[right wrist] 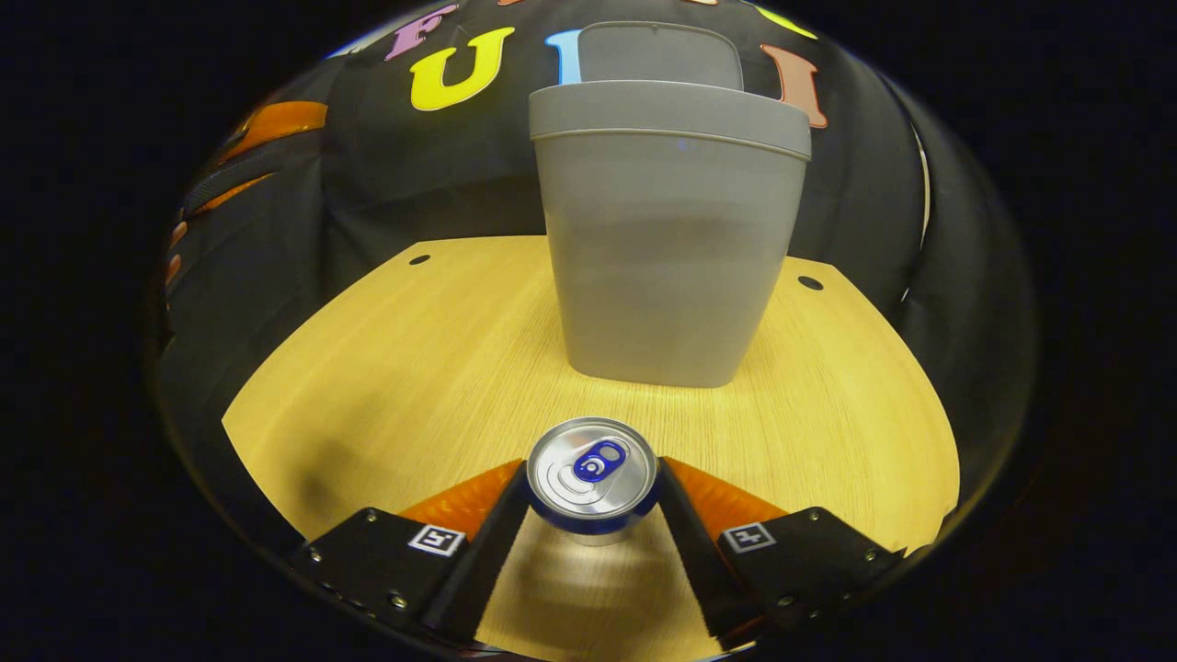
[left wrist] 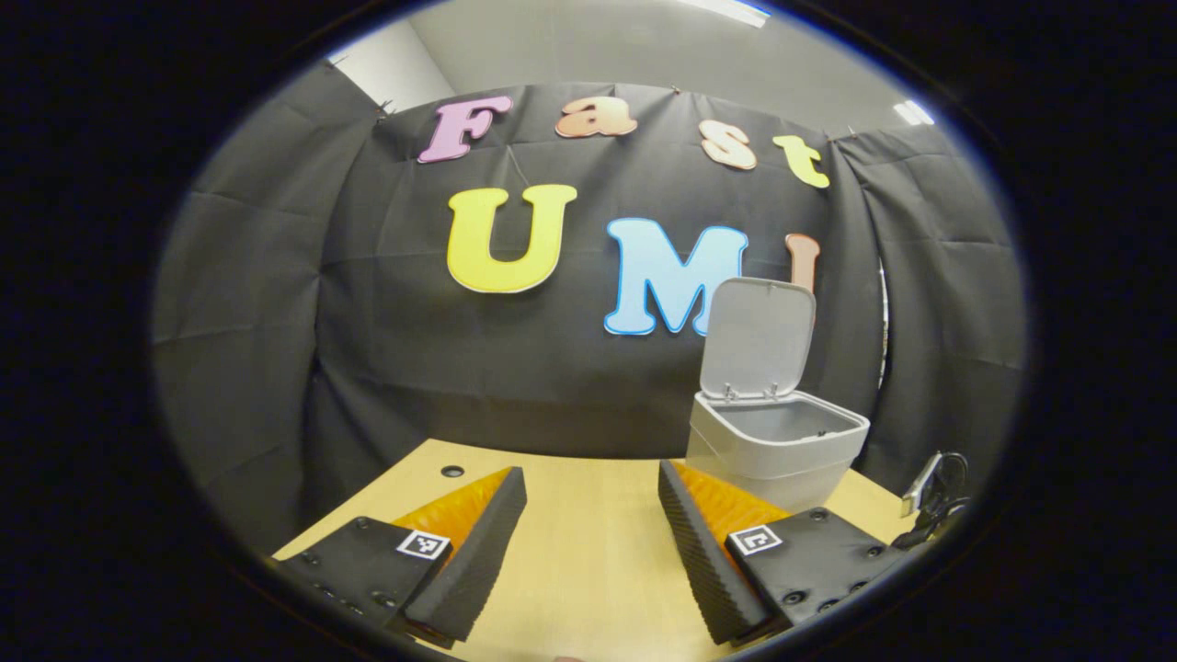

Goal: Press the lid of the desktop garbage bin to open it, pick up the crumpled paper on the desktop and throw it into the bin, then pick up the pop can on the desktop and drop it into the bin, and finally close the garbage bin lid.

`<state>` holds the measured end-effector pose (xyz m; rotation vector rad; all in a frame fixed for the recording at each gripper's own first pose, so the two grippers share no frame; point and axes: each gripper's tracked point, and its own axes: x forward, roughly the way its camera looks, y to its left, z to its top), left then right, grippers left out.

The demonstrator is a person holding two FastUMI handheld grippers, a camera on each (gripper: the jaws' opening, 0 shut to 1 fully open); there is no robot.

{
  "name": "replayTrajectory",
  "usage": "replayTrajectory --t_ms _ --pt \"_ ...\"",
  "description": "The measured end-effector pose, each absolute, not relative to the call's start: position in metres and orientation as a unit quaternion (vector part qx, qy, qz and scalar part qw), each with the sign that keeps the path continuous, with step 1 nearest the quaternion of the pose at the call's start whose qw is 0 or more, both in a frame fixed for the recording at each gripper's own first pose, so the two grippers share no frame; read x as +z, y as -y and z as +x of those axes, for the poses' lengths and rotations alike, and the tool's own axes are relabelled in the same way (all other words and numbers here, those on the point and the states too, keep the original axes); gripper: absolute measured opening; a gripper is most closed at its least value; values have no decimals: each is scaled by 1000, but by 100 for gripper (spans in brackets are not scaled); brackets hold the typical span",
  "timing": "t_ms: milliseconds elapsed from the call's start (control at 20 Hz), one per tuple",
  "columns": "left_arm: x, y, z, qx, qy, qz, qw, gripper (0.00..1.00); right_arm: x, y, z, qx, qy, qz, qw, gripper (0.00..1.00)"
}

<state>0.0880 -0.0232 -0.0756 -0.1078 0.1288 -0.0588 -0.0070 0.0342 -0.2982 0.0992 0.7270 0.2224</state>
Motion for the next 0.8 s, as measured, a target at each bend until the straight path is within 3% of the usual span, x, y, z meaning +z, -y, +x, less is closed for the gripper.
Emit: replayTrajectory --t_ms 350,800 --pt "-85 26 84 -40 -73 -47 995 96 -284 -30 -8 107 -345 34 932 83" --pt "-89 18 79 -44 -71 -25 996 95 -174 -10 4 99 -240 45 965 83"
